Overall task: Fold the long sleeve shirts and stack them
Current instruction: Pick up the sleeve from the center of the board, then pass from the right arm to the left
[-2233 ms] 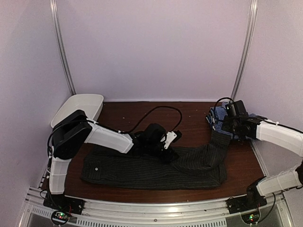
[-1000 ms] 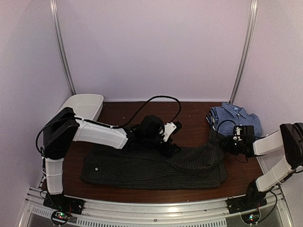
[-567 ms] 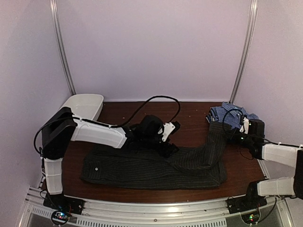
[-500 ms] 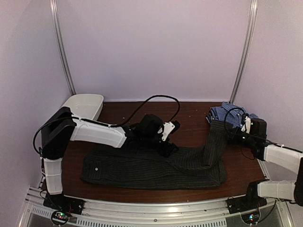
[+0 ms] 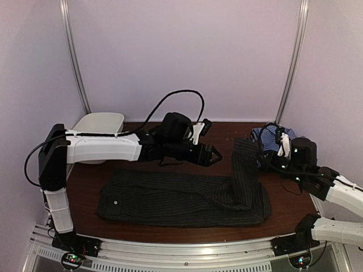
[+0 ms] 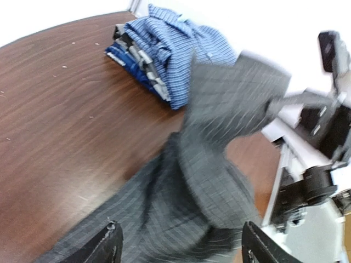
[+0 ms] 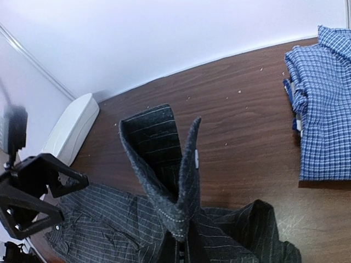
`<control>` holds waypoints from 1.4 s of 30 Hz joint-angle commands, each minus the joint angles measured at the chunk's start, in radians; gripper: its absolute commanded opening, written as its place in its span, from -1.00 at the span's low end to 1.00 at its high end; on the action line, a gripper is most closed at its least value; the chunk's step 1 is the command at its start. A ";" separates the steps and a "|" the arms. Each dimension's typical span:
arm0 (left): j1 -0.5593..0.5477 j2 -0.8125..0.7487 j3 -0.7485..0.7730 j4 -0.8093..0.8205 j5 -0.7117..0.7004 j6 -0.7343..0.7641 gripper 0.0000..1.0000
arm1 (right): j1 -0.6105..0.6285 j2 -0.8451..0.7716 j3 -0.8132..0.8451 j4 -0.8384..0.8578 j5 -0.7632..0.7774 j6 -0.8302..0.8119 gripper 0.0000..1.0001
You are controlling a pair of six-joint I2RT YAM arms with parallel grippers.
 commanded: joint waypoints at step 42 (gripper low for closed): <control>0.127 -0.146 -0.358 0.487 0.387 -0.683 0.52 | 0.681 0.553 0.270 0.032 0.672 -0.015 -1.00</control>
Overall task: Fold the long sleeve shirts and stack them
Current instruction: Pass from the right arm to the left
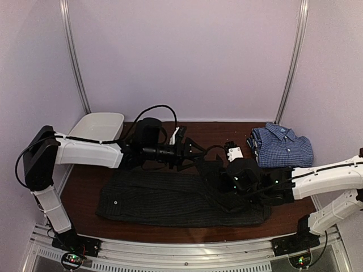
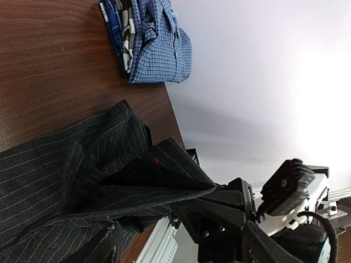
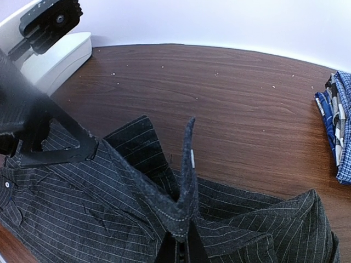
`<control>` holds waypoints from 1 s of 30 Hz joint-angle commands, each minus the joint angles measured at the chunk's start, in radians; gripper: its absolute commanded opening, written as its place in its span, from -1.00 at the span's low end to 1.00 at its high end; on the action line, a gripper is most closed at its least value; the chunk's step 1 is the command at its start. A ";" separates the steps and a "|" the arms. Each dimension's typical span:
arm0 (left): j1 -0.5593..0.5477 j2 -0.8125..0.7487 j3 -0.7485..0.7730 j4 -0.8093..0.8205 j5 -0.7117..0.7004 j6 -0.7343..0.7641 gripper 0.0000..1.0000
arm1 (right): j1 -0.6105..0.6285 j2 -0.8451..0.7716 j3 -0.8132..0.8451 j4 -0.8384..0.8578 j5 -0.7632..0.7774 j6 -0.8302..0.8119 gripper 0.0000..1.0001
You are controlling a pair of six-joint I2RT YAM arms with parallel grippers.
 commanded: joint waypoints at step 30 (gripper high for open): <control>-0.007 0.059 -0.108 0.251 0.099 -0.172 0.46 | 0.095 0.062 0.047 0.071 0.061 -0.079 -1.00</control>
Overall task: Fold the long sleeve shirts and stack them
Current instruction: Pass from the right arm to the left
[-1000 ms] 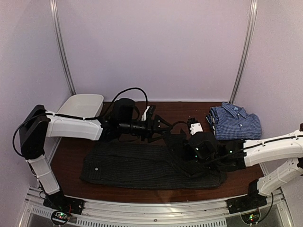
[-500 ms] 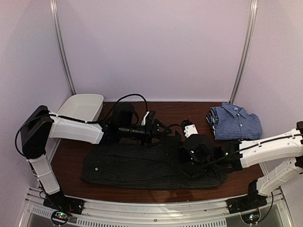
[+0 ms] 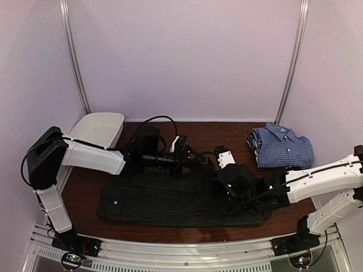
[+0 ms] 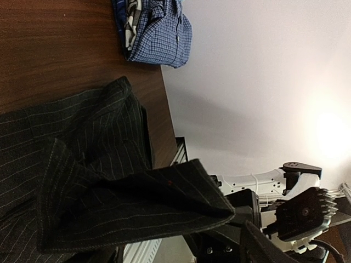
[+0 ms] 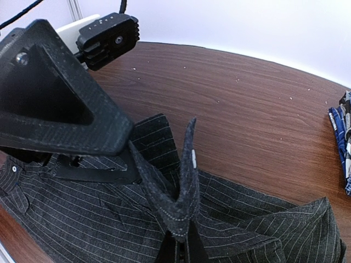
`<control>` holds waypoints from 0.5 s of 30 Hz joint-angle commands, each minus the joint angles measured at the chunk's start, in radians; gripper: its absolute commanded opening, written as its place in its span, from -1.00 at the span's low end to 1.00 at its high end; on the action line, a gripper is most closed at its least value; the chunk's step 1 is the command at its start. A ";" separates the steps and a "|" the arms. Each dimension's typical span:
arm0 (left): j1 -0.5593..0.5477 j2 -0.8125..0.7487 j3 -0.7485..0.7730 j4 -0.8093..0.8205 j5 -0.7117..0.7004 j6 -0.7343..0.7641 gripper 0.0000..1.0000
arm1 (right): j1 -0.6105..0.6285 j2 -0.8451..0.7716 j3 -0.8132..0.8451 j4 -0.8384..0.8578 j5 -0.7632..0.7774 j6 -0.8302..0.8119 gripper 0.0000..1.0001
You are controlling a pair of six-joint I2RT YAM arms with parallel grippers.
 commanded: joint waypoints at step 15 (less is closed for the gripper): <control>-0.005 0.073 -0.057 0.234 0.071 -0.133 -0.11 | 0.079 0.037 0.012 0.059 0.063 -0.079 -1.00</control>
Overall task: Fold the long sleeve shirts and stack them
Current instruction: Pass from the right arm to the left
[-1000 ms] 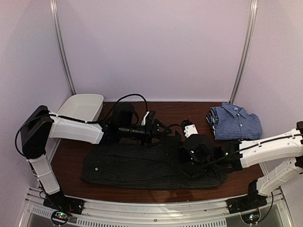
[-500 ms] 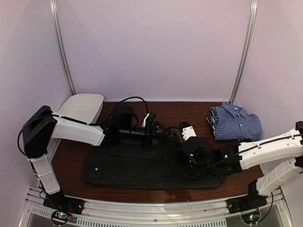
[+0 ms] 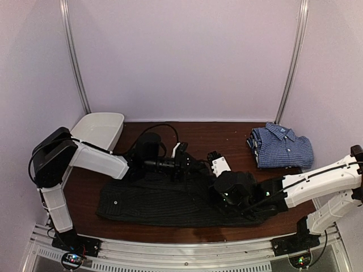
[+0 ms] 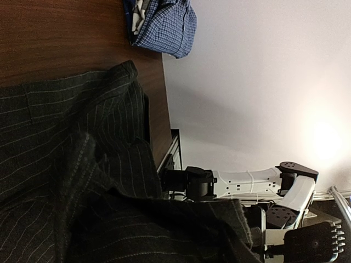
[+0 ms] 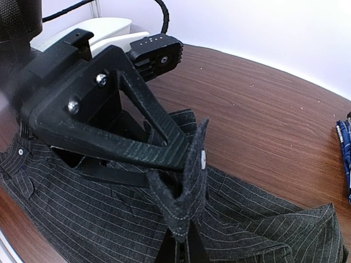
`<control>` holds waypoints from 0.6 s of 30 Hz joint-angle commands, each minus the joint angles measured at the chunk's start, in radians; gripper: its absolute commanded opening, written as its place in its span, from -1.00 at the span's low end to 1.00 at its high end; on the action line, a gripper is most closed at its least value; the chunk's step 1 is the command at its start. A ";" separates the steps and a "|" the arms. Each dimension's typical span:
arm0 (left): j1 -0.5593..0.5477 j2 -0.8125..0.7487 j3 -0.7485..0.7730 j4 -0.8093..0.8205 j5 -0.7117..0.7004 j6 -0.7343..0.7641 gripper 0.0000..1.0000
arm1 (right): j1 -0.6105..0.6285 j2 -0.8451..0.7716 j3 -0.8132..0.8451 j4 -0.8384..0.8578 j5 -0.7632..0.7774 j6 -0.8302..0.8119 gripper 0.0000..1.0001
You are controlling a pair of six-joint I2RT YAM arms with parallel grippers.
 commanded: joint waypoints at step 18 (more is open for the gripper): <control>0.002 0.004 -0.016 0.121 0.040 -0.015 -1.00 | 0.028 -0.037 -0.034 0.008 -0.023 -0.031 -0.76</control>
